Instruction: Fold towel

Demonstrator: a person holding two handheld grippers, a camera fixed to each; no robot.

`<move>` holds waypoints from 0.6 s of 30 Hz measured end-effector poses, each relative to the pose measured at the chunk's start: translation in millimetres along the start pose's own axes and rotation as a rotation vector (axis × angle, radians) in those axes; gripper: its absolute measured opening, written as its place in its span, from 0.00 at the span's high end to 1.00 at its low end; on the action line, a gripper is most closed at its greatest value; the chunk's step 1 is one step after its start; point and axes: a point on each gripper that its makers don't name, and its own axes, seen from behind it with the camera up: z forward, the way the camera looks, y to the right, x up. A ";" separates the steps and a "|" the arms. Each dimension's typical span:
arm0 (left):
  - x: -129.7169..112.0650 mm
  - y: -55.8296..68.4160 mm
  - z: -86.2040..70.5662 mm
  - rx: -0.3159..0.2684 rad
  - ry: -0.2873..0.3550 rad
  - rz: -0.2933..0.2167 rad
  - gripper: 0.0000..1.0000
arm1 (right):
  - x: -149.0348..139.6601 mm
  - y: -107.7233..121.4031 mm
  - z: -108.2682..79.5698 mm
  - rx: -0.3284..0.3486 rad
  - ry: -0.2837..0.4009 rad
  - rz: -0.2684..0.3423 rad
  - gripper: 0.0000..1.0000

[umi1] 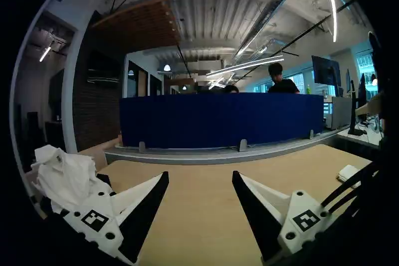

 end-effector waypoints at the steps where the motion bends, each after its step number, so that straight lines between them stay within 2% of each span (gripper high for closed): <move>1: -4.4 -1.3 -0.2 -0.001 0.001 0.003 0.06 | 1.6 -1.1 2.5 -0.002 -0.001 -0.002 0.00; 8: -27.0 -18.1 -0.8 0.015 0.011 0.014 0.06 | 5.3 -17.8 18.3 0.001 -0.002 -0.023 0.00; 18: -66.8 -42.0 -1.3 0.036 0.018 0.019 0.06 | -10.3 -49.4 37.9 0.027 -0.008 -0.071 0.00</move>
